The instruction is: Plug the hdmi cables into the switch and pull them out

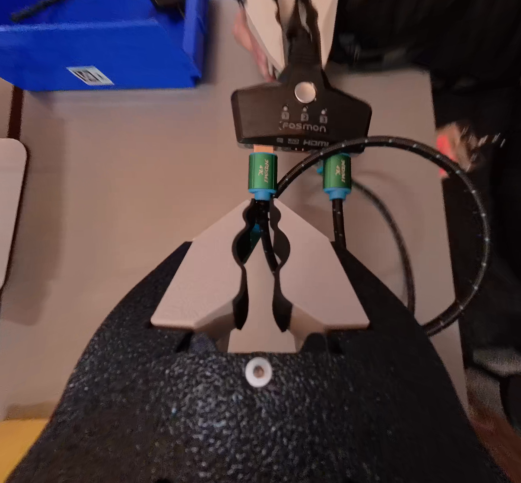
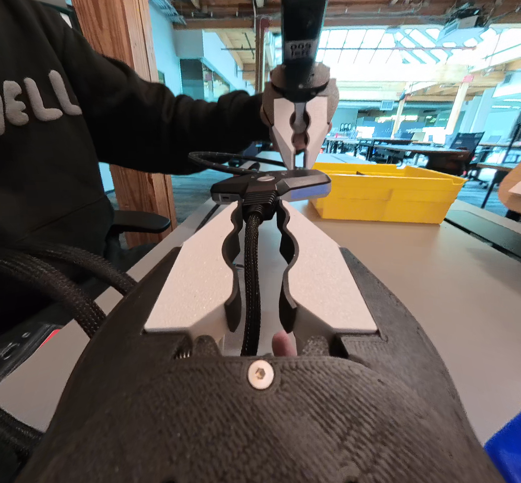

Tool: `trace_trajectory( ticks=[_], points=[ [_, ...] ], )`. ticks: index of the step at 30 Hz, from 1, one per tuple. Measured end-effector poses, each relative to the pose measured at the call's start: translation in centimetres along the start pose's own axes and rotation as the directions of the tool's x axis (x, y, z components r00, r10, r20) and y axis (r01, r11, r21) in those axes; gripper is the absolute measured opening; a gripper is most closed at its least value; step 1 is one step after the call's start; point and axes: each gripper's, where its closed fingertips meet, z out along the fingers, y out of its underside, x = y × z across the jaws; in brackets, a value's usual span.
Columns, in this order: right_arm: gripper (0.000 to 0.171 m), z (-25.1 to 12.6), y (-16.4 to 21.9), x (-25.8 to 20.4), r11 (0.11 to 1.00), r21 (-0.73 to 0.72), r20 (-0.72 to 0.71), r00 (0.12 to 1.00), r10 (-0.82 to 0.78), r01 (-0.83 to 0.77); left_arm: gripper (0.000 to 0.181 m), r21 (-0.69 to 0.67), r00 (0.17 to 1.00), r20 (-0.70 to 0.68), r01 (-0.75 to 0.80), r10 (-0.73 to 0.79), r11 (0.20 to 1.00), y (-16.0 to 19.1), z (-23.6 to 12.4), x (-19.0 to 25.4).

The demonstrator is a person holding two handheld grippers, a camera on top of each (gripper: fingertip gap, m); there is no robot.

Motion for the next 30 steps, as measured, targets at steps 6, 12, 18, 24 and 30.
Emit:
trace_trajectory(
  ticks=[6,12,18,24,30],
  points=[
    [0.022,-0.8,-2.0,0.3,0.992,0.117,-0.021,0.999,-0.045,0.047,0.006,0.145,0.997,0.048,0.044,-0.052,0.988,-1.5,-0.4,0.0],
    [0.022,-0.7,-1.7,0.7,0.993,0.094,-0.074,0.995,-0.07,0.077,0.006,0.205,0.974,-0.013,0.226,-0.228,0.952,-1.2,0.0,-0.8],
    [0.022,0.2,-0.9,1.1,0.993,0.058,-0.109,0.99,-0.093,0.1,0.006,0.169,0.951,-0.022,0.308,-0.309,0.936,0.2,0.2,-1.2],
    [0.021,0.2,-1.0,1.3,0.996,0.045,-0.118,0.99,-0.073,0.079,0.006,0.194,0.964,-0.003,0.262,-0.266,0.945,0.3,0.1,-1.2],
    [0.022,0.4,-1.1,1.1,0.994,0.111,-0.072,0.997,0.012,-0.004,0.005,0.101,0.995,0.076,0.061,-0.069,0.993,0.8,0.6,-0.7]
  ],
)
